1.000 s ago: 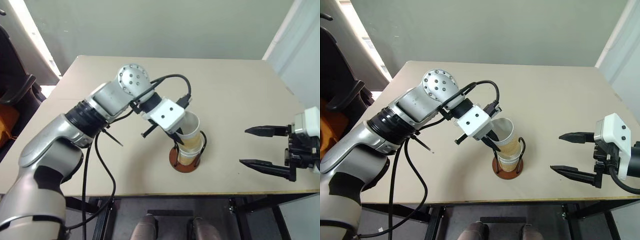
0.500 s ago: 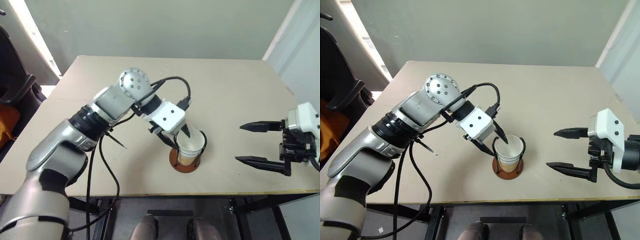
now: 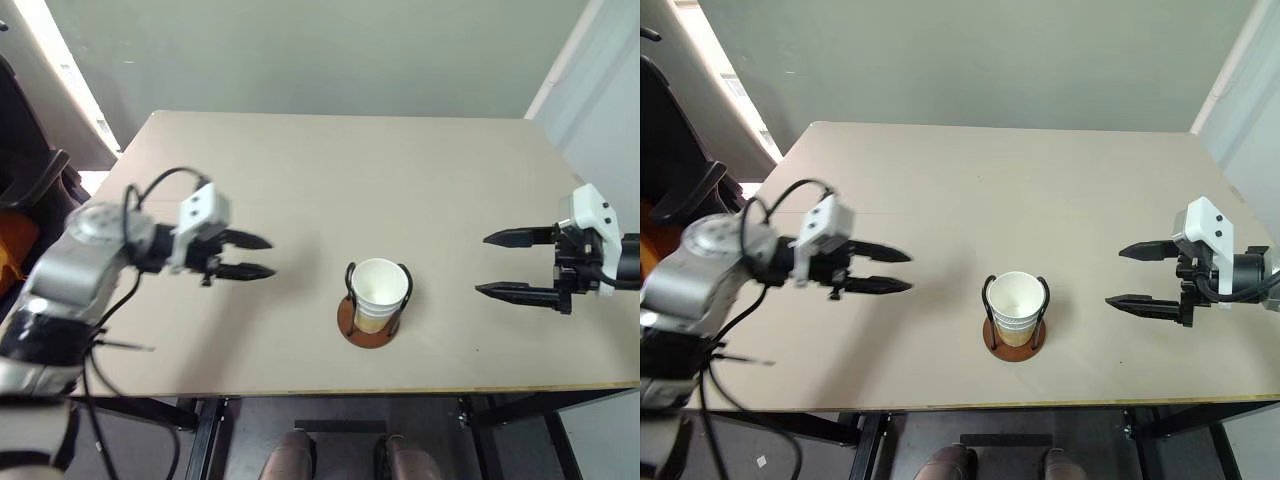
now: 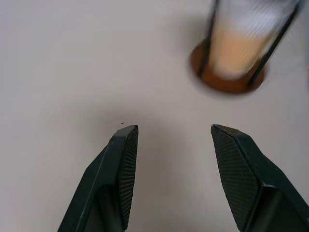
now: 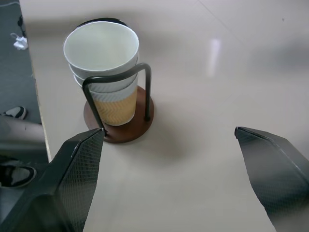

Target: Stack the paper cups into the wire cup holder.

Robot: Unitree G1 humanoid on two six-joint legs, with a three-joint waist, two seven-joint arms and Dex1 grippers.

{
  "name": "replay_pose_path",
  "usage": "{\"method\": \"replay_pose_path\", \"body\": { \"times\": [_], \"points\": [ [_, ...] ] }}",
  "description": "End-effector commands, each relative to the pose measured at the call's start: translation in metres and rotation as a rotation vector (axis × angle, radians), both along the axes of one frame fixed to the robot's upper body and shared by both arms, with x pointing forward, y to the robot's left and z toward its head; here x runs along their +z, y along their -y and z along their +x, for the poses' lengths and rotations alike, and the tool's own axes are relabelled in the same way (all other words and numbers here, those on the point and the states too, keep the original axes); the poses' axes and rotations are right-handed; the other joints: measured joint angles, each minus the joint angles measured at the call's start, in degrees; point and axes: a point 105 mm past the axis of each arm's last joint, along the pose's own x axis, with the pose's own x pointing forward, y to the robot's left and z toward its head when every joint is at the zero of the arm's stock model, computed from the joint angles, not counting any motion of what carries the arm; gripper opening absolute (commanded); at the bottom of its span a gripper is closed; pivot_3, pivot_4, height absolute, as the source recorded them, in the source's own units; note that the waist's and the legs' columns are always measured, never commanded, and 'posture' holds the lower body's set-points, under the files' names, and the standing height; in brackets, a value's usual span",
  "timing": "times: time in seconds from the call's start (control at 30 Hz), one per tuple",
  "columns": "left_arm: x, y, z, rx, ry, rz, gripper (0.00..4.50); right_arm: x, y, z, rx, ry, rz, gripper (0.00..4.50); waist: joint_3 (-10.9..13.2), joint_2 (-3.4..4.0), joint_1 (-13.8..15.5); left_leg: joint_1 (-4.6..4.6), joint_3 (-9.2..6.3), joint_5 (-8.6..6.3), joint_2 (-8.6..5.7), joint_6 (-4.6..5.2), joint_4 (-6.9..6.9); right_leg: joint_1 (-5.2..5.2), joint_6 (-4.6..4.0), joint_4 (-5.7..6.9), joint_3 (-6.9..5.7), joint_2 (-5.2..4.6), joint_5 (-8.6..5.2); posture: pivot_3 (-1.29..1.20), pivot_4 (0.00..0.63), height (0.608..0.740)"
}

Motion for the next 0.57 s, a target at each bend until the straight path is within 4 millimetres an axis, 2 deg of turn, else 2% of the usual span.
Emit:
{"method": "replay_pose_path", "body": {
  "times": [0.03,0.27,0.57],
  "points": [
    [0.012,-0.024,-0.004,0.131,0.041,-0.062,2.55,0.005,0.009,0.003,-0.031,0.028,-0.001,4.50,0.0,-0.01,0.0,0.00,0.00,-0.01,0.00,-0.01,0.00,0.00,-0.19,0.01,0.00,0.00,-0.11,0.00,0.150,0.740],
    [0.003,-0.032,-0.005,0.256,0.046,-0.156,2.55,0.004,0.018,0.011,-0.108,0.050,0.024,4.50,0.0,-0.01,0.1,0.11,-0.04,-0.28,0.00,0.19,-0.06,0.00,-0.59,0.13,-0.10,0.00,0.02,0.00,0.150,0.740],
    [0.000,-0.027,-0.005,0.299,0.053,-0.193,2.55,0.003,0.020,0.014,-0.141,0.062,0.037,4.50,0.0,-0.03,0.0,0.32,-0.01,-0.13,0.03,0.04,-0.07,0.09,-0.71,0.15,-0.08,0.05,0.14,0.00,0.150,0.740]
  ]
}}
